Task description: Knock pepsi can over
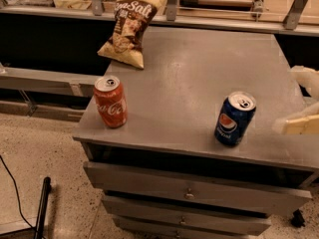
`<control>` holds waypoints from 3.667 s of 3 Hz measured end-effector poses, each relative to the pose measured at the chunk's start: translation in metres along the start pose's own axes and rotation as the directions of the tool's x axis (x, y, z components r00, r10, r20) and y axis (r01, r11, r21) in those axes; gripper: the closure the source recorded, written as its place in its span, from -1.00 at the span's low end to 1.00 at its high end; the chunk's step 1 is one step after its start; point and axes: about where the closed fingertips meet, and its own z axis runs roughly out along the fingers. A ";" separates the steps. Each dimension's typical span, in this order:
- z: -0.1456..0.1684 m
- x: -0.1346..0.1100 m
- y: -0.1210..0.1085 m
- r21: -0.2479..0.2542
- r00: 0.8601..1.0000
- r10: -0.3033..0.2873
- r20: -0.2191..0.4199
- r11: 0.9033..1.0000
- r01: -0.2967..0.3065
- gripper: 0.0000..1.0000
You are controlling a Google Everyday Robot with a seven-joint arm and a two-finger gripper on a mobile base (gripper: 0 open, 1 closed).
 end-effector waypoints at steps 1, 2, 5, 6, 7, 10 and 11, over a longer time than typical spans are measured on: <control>0.001 0.003 0.000 0.019 0.998 -0.064 0.022 0.998 0.064 -1.00; 0.007 0.017 -0.007 0.070 0.985 -0.159 0.072 0.986 0.154 -1.00; 0.035 0.046 0.003 -0.024 0.972 -0.231 -0.029 0.973 0.231 -1.00; 0.039 0.053 0.021 -0.118 0.990 -0.141 -0.024 0.983 0.138 -1.00; 0.049 0.057 0.040 -0.217 0.998 -0.068 0.016 0.974 0.070 -1.00; 0.079 0.039 0.061 -0.315 0.970 -0.123 0.211 0.931 0.187 -1.00; 0.092 0.036 0.062 -0.312 0.967 -0.161 0.198 0.925 0.218 -1.00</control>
Offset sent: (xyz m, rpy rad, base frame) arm 0.0176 -0.0088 -0.0366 -0.0757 -0.3919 -0.0741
